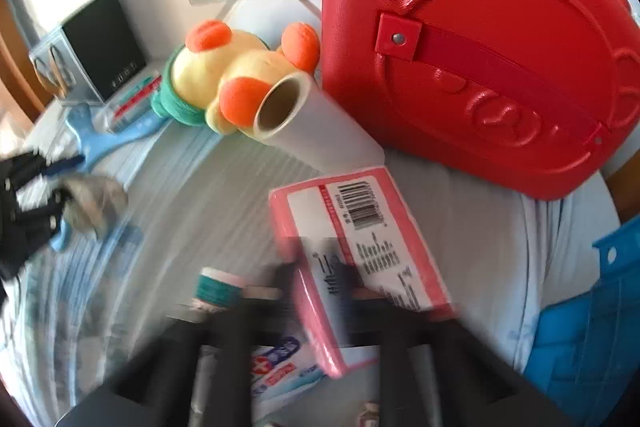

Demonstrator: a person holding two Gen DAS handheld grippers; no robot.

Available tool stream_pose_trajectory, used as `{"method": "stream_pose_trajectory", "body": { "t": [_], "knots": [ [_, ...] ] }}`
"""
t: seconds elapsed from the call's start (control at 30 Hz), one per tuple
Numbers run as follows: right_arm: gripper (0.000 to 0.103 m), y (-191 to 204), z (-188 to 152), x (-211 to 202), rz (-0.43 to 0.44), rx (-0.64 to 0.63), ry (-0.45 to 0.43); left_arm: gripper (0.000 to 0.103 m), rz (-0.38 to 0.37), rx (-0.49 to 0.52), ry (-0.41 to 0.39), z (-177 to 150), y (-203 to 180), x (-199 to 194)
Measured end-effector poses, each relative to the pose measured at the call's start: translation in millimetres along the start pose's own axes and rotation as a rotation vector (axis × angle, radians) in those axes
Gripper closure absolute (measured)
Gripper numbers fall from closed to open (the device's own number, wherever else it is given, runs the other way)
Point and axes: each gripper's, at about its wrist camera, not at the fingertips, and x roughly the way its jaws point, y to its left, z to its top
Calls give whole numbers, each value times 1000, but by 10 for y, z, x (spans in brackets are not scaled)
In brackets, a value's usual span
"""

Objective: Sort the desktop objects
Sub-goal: 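Grasp the pink tissue pack with the right tool while the left tool grasps the clear tape roll, then lift the tissue pack and tape roll and carry both toward the blue bin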

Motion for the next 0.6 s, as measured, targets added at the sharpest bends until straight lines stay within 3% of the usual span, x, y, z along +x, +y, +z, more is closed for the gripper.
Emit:
{"method": "stream_pose_trajectory", "body": {
  "t": [0.2, 0.23, 0.27, 0.3, 0.33, 0.5, 0.6],
  "knots": [
    [99, -90, -130, -28, 22, 22, 31, 79, -46, 11, -20, -76, -300, -351],
    [81, -127, -128, -24, 22, 25, 24, 79, -47, 15, -18, -92, -334, -368],
    [38, -101, -125, 22, 17, 12, 31, 79, -50, 16, -19, -97, -355, -387],
    [16, -89, -122, 37, 13, -17, 43, 79, -55, 11, -21, -106, -367, -402],
    [2, -22, -115, 47, 6, -80, 24, 79, -61, 4, -23, -102, -366, -405],
    [3, 61, 19, 107, -119, -279, 6, 79, -81, -9, -34, -86, -375, -446],
    [3, -76, 164, 378, -41, -292, 132, 79, -94, -29, -42, -62, -354, -460]
  ]
}}
